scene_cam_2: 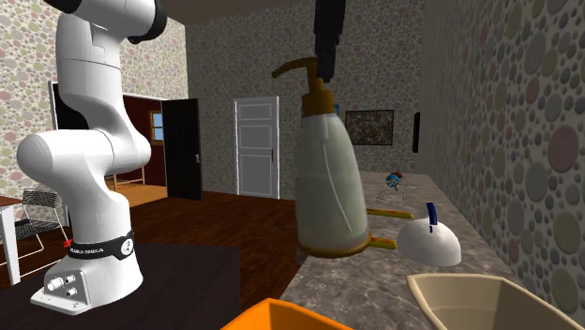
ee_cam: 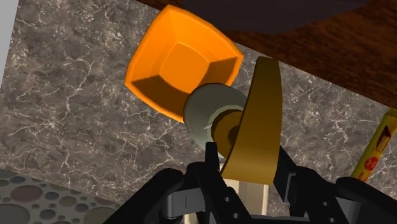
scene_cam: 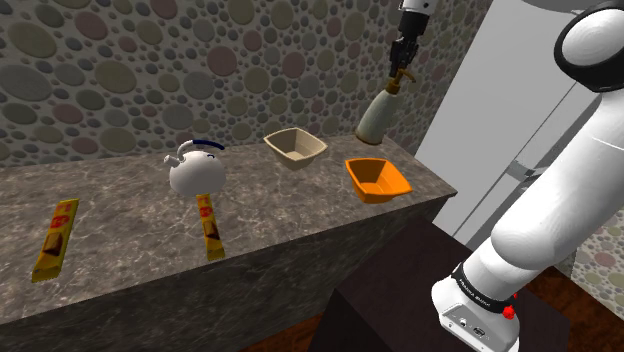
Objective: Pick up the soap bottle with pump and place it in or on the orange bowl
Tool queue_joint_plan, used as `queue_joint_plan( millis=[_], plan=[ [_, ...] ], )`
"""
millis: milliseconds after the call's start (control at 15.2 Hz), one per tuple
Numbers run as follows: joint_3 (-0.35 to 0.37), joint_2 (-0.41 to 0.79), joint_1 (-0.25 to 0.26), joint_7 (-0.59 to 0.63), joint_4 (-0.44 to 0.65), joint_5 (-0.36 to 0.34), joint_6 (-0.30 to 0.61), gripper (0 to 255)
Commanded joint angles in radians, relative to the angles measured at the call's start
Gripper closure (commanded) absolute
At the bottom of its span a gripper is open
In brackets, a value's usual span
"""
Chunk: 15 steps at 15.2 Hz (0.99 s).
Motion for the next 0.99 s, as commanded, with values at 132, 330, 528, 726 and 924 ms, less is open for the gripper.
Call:
queue_joint_plan(
  millis=[132,330,528,726,924],
  plan=[
    [-0.039,-0.023,-0.043,-0.083,0.021,-0.009,-0.048,255],
    [-0.058,-0.032,-0.063,-0.121,0.017,-0.014,-0.054,255],
    [-0.057,-0.047,-0.061,-0.120,-0.043,-0.017,-0.009,255],
    [-0.056,-0.059,-0.060,-0.119,-0.098,-0.020,0.035,255],
    [-0.055,-0.069,-0.059,-0.119,-0.151,-0.022,0.078,255]
  ],
)
